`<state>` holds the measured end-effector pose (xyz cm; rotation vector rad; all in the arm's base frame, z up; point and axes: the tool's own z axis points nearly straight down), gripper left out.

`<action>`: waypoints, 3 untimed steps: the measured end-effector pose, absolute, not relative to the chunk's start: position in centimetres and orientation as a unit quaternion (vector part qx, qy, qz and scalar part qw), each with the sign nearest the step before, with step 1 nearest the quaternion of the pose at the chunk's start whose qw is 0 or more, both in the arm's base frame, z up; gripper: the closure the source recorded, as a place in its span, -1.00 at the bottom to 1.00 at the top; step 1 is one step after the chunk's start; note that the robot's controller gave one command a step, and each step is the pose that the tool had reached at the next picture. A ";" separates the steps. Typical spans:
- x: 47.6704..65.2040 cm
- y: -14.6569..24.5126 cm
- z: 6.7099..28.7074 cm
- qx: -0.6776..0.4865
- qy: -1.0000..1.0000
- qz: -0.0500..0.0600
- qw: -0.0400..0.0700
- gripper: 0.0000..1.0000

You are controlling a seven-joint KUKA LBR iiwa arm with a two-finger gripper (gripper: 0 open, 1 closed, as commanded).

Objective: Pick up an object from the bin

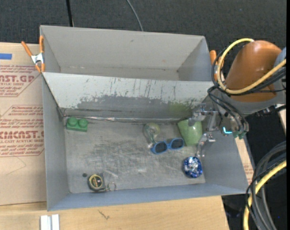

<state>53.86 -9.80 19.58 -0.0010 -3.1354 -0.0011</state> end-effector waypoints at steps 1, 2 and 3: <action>57.4 -6.1 7.1 0.026 -1.000 0.001 -0.004 -1.00; 57.4 -6.1 7.5 0.026 -1.000 0.000 -0.002 1.00; 57.3 -6.3 23.3 0.066 -0.998 0.001 -0.006 1.00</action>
Offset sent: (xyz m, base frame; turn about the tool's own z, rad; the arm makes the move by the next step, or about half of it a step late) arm 0.0321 0.0364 -0.1258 -0.0519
